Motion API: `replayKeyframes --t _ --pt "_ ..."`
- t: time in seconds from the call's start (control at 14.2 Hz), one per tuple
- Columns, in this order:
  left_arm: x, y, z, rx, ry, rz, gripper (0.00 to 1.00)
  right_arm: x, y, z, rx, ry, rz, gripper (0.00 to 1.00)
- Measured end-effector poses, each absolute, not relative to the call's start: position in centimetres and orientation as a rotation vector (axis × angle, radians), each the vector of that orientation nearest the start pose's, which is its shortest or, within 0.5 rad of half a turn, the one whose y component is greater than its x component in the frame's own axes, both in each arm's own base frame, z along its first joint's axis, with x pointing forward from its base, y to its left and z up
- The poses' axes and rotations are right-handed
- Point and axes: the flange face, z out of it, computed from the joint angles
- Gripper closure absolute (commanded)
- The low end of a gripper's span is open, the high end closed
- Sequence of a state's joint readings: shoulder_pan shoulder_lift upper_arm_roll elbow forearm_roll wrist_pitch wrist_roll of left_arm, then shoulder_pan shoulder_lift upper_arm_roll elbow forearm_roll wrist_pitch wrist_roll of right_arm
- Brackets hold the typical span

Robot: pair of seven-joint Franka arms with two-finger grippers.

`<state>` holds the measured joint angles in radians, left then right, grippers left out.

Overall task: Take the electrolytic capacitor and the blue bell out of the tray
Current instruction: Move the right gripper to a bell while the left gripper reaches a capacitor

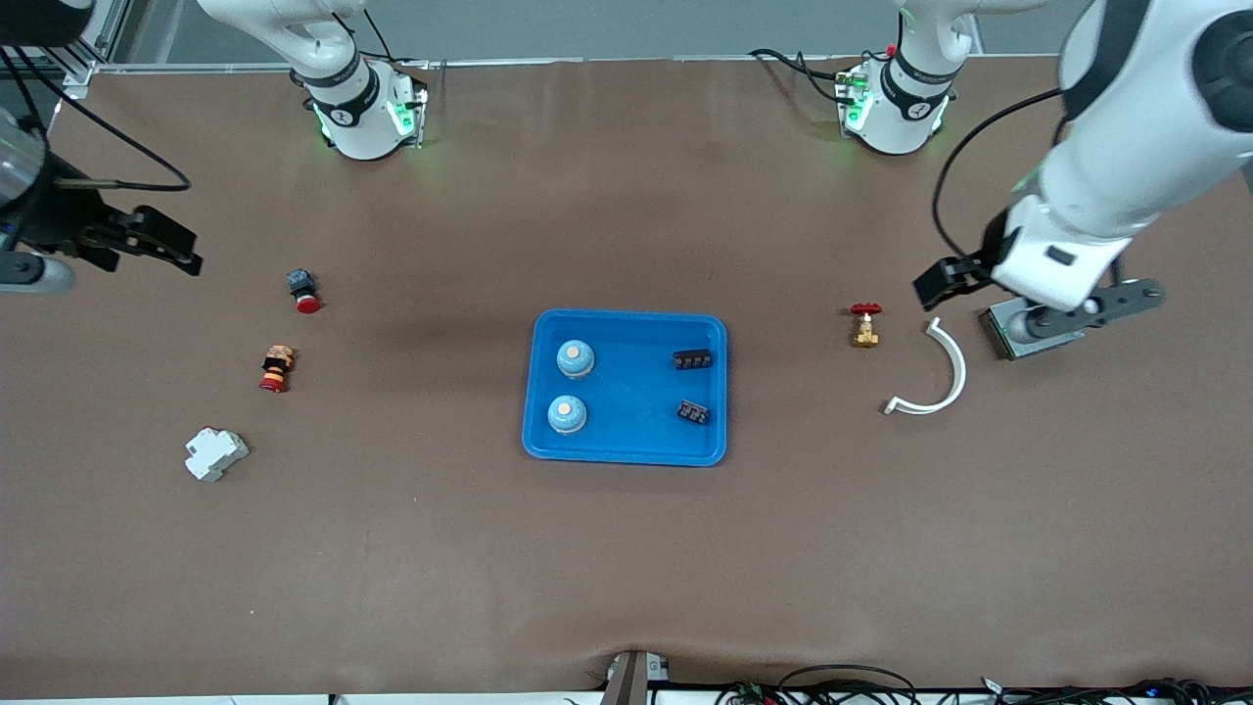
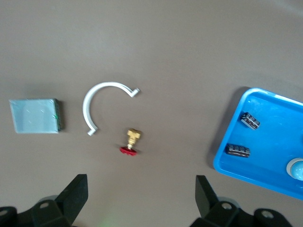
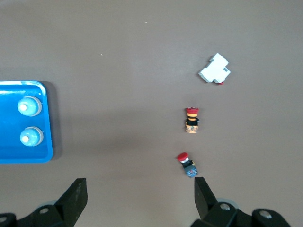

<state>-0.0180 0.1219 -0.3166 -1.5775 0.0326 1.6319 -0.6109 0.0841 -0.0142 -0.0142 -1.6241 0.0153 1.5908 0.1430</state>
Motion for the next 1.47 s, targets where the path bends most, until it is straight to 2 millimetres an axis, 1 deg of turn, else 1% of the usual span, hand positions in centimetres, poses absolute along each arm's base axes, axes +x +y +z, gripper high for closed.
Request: replayKeyframes --t 0.21,0.35,0.42,0.56,0.7,0.84,0.98,1.05,1.12,1.19,1.33,1.47 --pt "55.6 -20.4 54.4 -3.079 -0.49 0.084 0.0 55.0 7.6 58.0 -3.126 0.156 0.035 0.0" --pt "55.2 -22.3 52.2 -3.072 -0.588 0.057 0.0 54.8 10.2 55.8 -3.127 0.17 0.036 0.0" --pt "54.7 -23.8 50.6 -3.068 -0.641 0.044 0.0 54.7 11.3 54.8 -3.127 0.184 0.038 0.0" --pt "53.4 -27.3 46.6 -3.059 -0.74 0.036 0.0 54.5 13.3 53.1 -3.122 0.242 0.033 0.0" --pt "52.2 -30.1 42.5 -3.011 -0.768 0.039 0.0 54.0 16.1 51.0 -3.109 0.31 0.003 0.0" --pt "51.4 -32.8 38.8 -2.928 -0.806 -0.001 0.0 53.2 18.8 48.4 -3.097 0.353 -0.024 0.0" --pt "50.8 -35.1 35.3 -2.883 -0.891 -0.018 0.0 52.7 20.1 45.8 -3.086 0.383 -0.033 0.0" --pt "50.6 -36.1 34.0 -2.872 -0.948 -0.017 0.0 52.5 20.6 44.8 -3.08 0.404 -0.035 0.0" --pt "50.5 -36.9 32.9 -2.86 -1.025 -0.018 0.0 52.2 21.7 43.8 -3.072 0.428 -0.039 0.0" --pt "50.4 -37.6 32.1 -2.839 -1.124 -0.02 0.0 51.7 23.4 42.9 -3.064 0.456 -0.045 0.0" --pt "50.3 -38.9 30.5 -2.751 -1.369 -0.016 0.0 50.3 28.1 40.8 -3.044 0.492 -0.062 0.0" --pt "50.5 -39.8 28.7 -2.639 -1.566 0.006 0.0 48.8 32.2 38.0 -3.043 0.491 -0.057 0.0"
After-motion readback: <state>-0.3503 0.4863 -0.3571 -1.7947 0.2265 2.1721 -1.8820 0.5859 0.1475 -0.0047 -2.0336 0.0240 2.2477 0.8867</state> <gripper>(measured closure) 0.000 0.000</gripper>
